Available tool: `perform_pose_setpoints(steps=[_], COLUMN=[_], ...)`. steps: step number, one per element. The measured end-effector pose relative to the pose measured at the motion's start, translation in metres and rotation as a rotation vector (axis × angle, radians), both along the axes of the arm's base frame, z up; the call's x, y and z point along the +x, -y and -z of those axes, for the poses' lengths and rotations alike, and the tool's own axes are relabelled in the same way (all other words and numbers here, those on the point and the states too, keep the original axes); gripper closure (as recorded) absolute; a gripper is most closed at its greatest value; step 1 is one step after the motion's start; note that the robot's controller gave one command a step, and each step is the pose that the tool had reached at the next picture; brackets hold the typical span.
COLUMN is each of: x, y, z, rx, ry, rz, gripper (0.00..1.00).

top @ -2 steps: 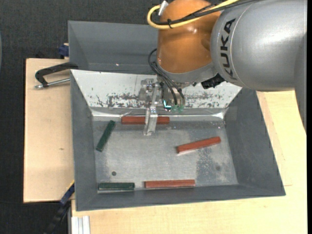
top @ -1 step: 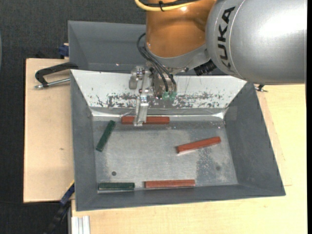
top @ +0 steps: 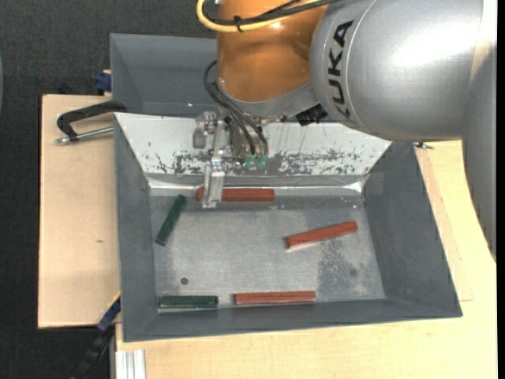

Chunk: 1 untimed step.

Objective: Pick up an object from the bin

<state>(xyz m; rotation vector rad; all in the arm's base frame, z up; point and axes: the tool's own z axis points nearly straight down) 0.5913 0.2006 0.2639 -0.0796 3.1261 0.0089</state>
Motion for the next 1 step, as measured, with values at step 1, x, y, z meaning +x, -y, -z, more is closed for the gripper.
perform_pose_setpoints(steps=[1], x=[-0.0015], y=[0.0028], z=[0.072], rx=[-0.003], ry=[-0.01], rz=[0.032], gripper=[0.0])
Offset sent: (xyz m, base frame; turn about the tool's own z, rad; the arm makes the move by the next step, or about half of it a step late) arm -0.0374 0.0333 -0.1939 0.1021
